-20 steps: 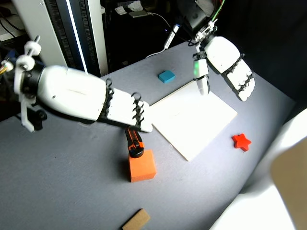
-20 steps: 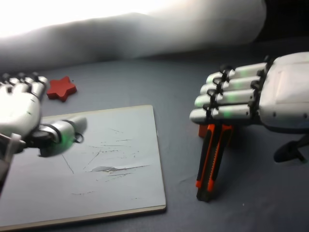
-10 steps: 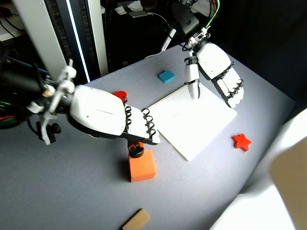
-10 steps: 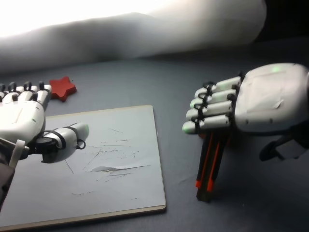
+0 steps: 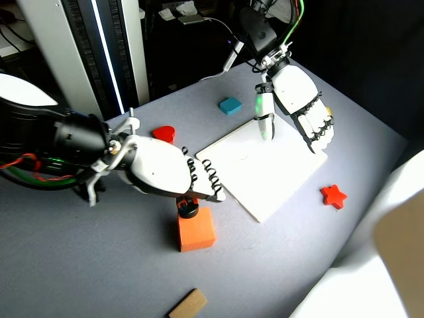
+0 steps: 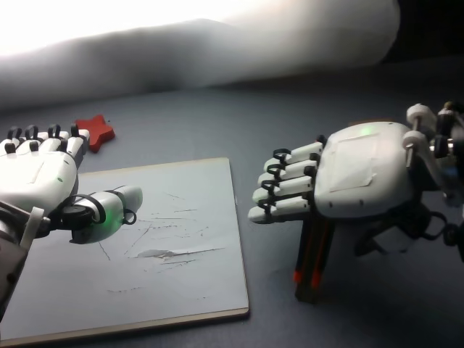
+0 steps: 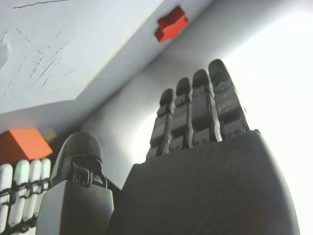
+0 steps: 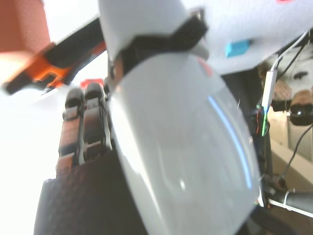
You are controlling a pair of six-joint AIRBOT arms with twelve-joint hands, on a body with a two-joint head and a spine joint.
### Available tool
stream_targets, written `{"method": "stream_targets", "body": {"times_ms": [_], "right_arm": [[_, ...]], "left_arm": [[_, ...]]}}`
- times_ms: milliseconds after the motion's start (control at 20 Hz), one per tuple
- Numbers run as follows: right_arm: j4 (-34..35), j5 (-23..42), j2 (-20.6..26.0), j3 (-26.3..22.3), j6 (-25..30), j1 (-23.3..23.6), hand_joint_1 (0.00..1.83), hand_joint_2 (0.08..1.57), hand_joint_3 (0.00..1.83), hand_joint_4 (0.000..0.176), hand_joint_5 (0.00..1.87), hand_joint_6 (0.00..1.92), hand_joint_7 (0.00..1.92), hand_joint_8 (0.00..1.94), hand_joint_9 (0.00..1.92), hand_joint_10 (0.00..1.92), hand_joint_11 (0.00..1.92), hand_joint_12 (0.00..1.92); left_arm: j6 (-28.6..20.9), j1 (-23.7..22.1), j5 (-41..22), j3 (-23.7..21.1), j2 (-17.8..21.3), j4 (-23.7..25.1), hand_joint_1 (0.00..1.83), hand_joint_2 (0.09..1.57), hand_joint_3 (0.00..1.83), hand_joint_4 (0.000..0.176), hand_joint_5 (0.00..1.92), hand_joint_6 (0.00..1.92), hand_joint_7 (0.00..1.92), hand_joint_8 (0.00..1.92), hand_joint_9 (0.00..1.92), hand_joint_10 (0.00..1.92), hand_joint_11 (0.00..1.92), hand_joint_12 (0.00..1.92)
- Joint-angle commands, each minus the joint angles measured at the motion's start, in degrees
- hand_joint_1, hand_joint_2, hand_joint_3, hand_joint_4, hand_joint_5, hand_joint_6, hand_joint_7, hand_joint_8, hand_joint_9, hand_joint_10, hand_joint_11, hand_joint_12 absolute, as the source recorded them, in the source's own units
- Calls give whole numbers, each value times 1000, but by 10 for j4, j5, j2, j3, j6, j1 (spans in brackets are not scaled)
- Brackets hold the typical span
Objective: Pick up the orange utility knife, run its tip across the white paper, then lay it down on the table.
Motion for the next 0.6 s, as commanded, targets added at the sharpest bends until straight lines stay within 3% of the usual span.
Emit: {"method": "stream_targets", "body": {"times_ms": [0,300,550], "right_arm": [[12,-14,-2,6,-11,-1,1073,1064,25,0,0,0,0,0,0,0,0,0],[12,-15,-30,35,-47,-17,1059,1092,33,0,0,0,0,0,0,0,0,0],[12,-29,-48,49,-45,-22,1061,1104,33,0,0,0,0,0,0,0,0,0]], "left_arm": [[1,-2,-38,1,2,39,0,1274,0,0,47,2,88,2,67,4,0,364],[1,-2,-38,2,2,35,0,1273,1,0,60,4,94,5,88,11,0,467],[1,-5,-38,3,2,34,0,1265,0,0,53,2,88,1,74,0,0,398]]}}
